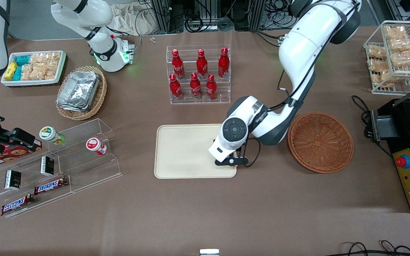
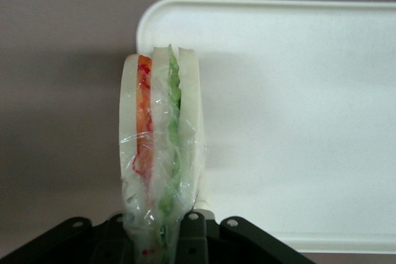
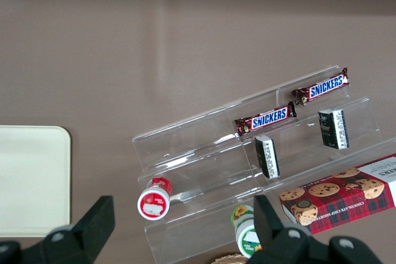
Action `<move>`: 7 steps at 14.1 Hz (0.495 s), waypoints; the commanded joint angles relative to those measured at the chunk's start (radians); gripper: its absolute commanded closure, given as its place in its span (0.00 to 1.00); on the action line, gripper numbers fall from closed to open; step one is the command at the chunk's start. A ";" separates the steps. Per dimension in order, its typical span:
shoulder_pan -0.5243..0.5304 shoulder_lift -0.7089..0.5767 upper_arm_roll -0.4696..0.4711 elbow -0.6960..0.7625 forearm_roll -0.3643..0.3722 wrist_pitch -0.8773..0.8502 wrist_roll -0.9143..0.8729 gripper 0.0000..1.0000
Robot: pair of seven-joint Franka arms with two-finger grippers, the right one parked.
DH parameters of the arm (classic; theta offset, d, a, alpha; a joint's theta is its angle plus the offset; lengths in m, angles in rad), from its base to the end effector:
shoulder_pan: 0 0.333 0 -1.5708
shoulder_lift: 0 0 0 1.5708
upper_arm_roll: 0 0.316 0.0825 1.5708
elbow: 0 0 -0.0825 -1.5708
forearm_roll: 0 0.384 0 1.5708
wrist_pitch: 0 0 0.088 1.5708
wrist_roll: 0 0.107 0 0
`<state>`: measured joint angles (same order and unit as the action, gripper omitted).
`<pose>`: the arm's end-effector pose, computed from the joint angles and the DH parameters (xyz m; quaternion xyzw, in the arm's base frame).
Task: Place sandwich from basket to tray
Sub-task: 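Lower the sandwich onto the tray and open the left gripper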
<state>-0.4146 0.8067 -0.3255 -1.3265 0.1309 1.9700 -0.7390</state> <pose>0.5751 -0.4434 0.2574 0.9962 0.0102 -0.0861 0.0036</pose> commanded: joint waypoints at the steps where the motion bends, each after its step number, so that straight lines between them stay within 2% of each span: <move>1: -0.041 0.041 0.002 0.041 0.024 -0.002 -0.010 1.00; 3: -0.044 0.058 0.003 0.039 0.024 0.000 -0.007 1.00; 4: -0.044 0.065 0.003 0.039 0.024 0.000 -0.008 0.85; 5: -0.046 0.068 0.003 0.039 0.024 0.000 -0.014 0.56; 6: -0.046 0.071 0.003 0.039 0.026 0.000 -0.014 0.41; 7: -0.046 0.074 0.003 0.039 0.027 0.000 -0.013 0.02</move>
<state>-0.4520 0.8584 -0.3248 -1.3250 0.1370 1.9760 -0.7390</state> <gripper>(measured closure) 0.771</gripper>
